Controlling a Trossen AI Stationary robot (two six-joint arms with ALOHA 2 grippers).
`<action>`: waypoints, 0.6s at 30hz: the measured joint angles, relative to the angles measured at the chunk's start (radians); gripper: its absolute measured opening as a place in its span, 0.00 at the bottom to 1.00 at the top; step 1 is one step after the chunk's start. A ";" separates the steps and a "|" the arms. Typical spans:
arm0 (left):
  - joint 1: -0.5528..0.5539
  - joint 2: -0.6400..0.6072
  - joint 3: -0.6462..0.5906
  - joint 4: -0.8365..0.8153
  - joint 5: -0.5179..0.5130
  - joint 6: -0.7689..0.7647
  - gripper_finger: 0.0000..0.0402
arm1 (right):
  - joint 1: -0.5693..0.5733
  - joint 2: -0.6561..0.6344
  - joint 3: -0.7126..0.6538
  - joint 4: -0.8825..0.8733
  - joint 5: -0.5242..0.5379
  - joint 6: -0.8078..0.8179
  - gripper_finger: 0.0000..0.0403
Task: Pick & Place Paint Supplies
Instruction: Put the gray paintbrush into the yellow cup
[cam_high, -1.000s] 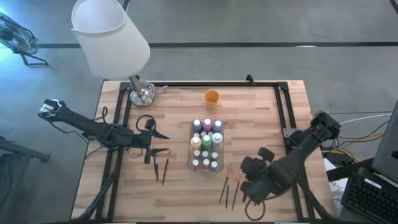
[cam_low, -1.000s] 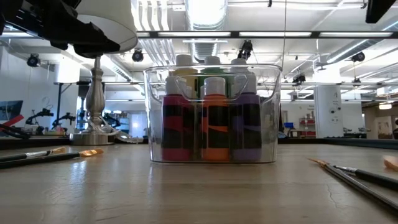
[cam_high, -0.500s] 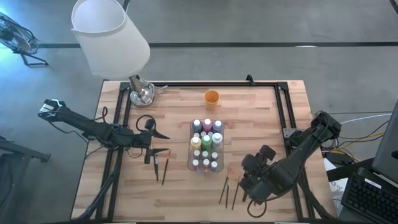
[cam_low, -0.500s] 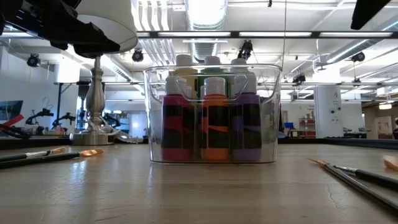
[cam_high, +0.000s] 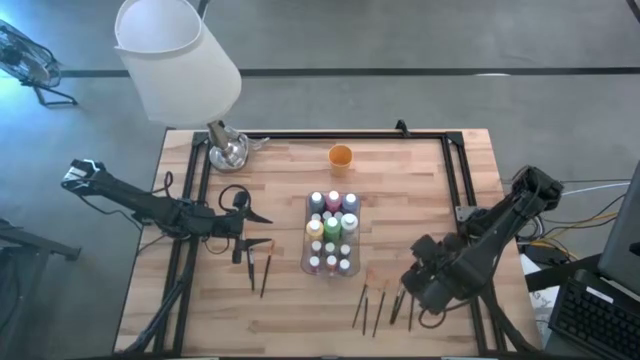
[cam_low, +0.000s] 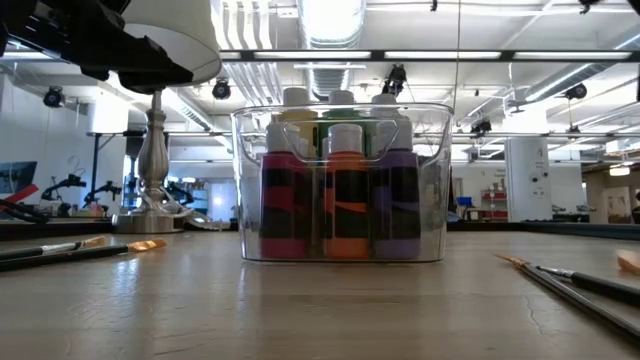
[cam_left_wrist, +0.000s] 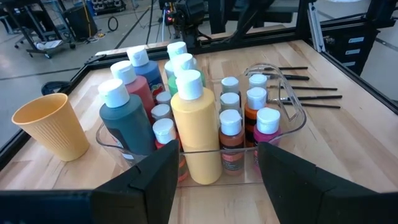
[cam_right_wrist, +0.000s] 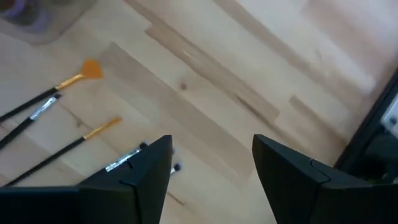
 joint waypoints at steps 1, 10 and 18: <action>0.000 0.000 0.000 0.000 0.000 0.000 0.55 | 0.001 -0.016 -0.024 0.021 -0.010 0.023 0.53; 0.000 0.000 0.000 0.000 0.002 0.000 0.55 | 0.001 -0.122 -0.201 0.221 -0.091 0.140 0.50; 0.000 0.000 0.000 0.000 0.002 0.000 0.55 | 0.001 -0.109 -0.262 0.273 -0.118 0.182 0.46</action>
